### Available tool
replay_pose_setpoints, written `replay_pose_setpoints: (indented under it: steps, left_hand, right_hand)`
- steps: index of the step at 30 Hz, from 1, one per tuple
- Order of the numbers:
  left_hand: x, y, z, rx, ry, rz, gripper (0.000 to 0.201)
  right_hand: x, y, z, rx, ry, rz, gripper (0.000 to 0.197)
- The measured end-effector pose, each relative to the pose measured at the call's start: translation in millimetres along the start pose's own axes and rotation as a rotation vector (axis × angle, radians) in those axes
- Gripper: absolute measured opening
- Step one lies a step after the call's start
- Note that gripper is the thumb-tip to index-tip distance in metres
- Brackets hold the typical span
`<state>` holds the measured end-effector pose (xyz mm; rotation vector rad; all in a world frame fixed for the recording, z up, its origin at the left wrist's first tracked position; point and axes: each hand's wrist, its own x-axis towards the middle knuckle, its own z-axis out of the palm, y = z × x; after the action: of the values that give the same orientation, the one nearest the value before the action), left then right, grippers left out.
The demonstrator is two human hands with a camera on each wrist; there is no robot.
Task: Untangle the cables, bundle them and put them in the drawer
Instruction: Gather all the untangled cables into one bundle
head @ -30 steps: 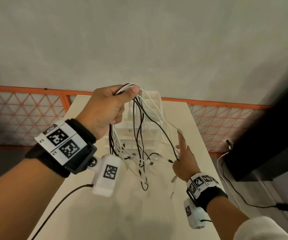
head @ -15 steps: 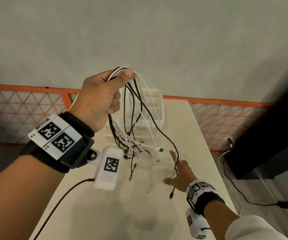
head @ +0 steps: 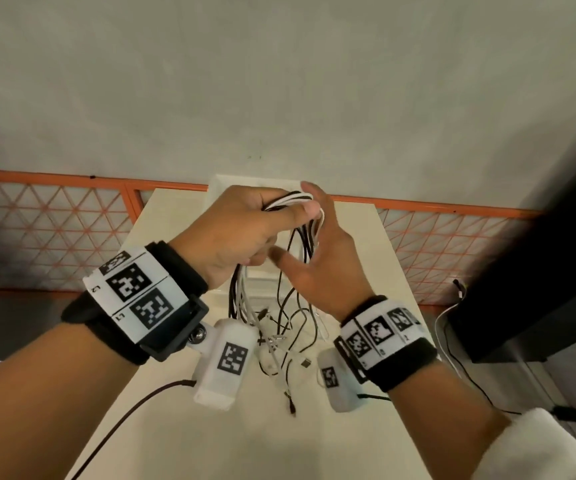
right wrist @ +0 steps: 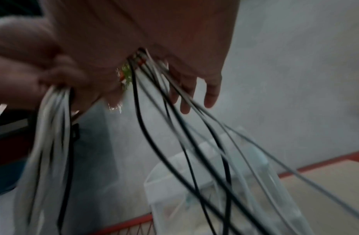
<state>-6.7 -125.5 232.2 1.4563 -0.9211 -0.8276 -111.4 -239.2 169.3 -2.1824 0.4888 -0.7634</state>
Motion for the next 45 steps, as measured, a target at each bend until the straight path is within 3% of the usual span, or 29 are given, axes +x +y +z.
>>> replay_pose_setpoints:
  steps: [2,3,5,8,10,14,21,25,28,32,36,40,45]
  left_hand:
    - [-4.2,4.4,-4.9,0.011,-0.045,0.008,0.027]
    - [-7.0,6.5,-9.2,0.016,-0.057,0.015,0.031]
    - [-12.3,7.4,-21.2,0.009,-0.024,0.025,0.042]
    - [-15.1,-2.6,-37.1,-0.005,0.123,-0.024,0.039]
    - [-14.3,-17.4,-44.7,0.011,0.231,-0.106,0.045]
    - [-11.7,-43.4,-53.2,0.080,0.358,-0.232,0.037]
    - [-4.7,-53.6,-53.2,0.130,0.463,-0.263,0.049]
    - [2.6,-39.8,-48.2,0.070,0.494,-0.110,0.061]
    - [9.1,-24.4,-43.2,0.011,0.478,-0.013,0.052]
    - [15.1,-13.4,-35.8,-0.051,0.480,0.038,0.053]
    - [18.5,-9.5,-31.9,-0.118,0.504,0.083,0.057]
    - [17.4,-1.8,-34.8,-0.177,0.509,0.120,0.039]
    - [18.1,2.3,-39.9,-0.197,0.513,0.092,0.052]
  right_hand:
    - [3.4,16.0,14.8,-0.084,0.048,0.063,0.039]
    - [1.7,28.2,19.6,-0.147,-0.015,0.141,0.028]
    - [-7.3,62.7,24.3,-0.146,-0.162,0.342,0.031]
    - [-15.3,95.3,16.6,0.057,-0.017,0.584,0.018]
    - [-12.6,107.3,7.0,0.119,0.104,0.615,0.016]
    - [-11.6,124.0,-13.9,0.067,0.214,0.644,0.016]
    - [-14.2,145.0,-27.5,0.194,0.400,0.665,0.028]
    - [-30.9,166.9,-17.9,0.048,0.161,0.816,0.013]
    - [-51.1,180.3,-9.1,-0.084,0.059,0.864,0.018]
    - [-57.7,175.5,-9.8,-0.191,0.014,0.874,0.017]
    - [-61.6,181.2,-13.7,-0.150,-0.021,0.840,0.015]
    - [-68.9,183.3,-17.2,-0.150,-0.116,0.780,0.011]
    - [-69.7,180.8,-18.8,0.010,-0.092,0.820,0.018]
